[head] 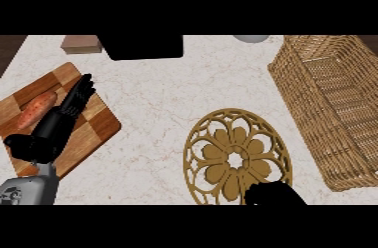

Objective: Pick the bell pepper from the placemat and place it in the basket

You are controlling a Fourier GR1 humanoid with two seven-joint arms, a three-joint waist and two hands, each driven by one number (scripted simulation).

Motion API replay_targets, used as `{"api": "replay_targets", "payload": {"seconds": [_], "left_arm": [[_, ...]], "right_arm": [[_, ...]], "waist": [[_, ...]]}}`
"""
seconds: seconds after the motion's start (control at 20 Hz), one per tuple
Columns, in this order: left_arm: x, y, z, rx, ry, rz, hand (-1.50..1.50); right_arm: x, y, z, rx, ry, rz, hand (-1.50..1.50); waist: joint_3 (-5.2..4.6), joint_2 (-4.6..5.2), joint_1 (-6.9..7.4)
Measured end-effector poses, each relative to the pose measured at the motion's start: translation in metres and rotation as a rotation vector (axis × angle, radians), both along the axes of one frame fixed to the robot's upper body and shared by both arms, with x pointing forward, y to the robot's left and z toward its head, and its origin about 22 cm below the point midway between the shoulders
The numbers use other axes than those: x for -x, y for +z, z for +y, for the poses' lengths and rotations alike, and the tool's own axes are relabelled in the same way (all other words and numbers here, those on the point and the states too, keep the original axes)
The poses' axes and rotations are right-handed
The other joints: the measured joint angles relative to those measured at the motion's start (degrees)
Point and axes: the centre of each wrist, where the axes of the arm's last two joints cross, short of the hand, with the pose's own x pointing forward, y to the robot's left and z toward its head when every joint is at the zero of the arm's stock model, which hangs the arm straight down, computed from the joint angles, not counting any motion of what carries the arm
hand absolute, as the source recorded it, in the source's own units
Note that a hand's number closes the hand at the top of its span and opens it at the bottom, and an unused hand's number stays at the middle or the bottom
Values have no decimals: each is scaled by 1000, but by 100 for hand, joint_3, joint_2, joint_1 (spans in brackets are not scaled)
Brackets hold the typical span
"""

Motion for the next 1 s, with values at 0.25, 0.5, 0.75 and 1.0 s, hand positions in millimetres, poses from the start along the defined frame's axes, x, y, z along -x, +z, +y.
{"api": "replay_targets", "payload": {"seconds": [0.25,0.5,0.75,1.0], "left_arm": [[4,-2,1,2,21,-3,0],[7,-3,1,8,26,-1,0],[8,-1,5,8,28,-2,0],[7,3,-2,4,16,-5,0]], "right_arm": [[36,32,-27,-275,69,-11,150],[61,77,-42,-533,79,-85,150],[76,100,-69,-620,28,-115,150],[79,127,-101,-637,-56,-167,150]], "waist": [[12,27,-94],[14,31,-149],[10,39,-141],[3,55,-78]]}}
